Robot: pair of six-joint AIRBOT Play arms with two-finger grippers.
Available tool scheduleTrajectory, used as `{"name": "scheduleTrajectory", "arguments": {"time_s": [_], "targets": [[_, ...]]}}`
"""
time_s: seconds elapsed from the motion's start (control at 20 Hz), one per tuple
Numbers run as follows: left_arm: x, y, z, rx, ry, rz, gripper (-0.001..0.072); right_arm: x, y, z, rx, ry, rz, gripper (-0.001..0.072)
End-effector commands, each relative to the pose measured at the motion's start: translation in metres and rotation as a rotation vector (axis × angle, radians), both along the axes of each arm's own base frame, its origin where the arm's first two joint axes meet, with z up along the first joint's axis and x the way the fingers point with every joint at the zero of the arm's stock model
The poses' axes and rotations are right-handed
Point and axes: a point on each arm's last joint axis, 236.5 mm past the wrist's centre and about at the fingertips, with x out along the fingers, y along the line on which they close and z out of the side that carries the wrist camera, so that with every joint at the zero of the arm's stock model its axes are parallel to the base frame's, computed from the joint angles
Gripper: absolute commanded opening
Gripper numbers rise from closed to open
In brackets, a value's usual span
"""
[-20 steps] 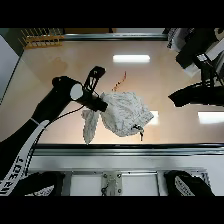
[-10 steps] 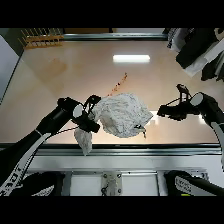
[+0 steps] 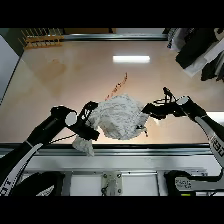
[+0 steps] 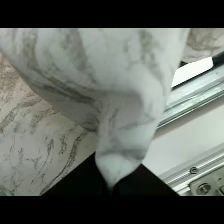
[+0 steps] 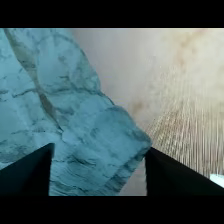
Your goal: Fold the clothes and pants, and hang the long-sleeved shirts on hangers.
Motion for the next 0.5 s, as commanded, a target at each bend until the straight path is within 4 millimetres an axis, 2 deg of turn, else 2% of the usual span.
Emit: {"name": "scheduleTrajectory", "arguments": {"time_s": [0.0,0.05,0.15,0.2,0.25,0.3,0.4,0.45], "targets": [[-0.013,-0.021,0.008,-0.097,0.051,0.014,0.0012,0.012,0.015,-0.001,-0.012,-0.058,0.007,0.0232],[-0.014,-0.022,0.008,-0.096,0.051,0.006,0.0011,0.014,0.015,0.0,-0.017,-0.069,0.012,0.0041],[-0.011,-0.02,0.01,-0.084,0.036,-0.008,0.0012,0.016,0.013,0.007,-0.029,-0.083,0.03,0.0022],[-0.001,-0.011,0.015,-0.052,0.003,-0.025,0.0117,0.016,0.009,0.014,-0.049,-0.094,0.058,0.0023],[0.02,0.003,0.028,-0.008,-0.06,-0.024,0.053,0.016,0.006,0.021,-0.069,-0.104,0.091,0.0022],[0.047,0.018,0.045,0.02,-0.138,0.008,0.071,0.015,0.003,0.028,-0.095,-0.114,0.125,0.0022],[0.114,0.047,0.088,-0.016,-0.328,0.157,0.071,0.012,-0.002,0.041,-0.129,-0.129,0.173,0.0022],[0.143,0.063,0.102,-0.051,-0.399,0.252,0.071,0.01,-0.003,0.045,-0.138,-0.132,0.187,0.0023]]}}
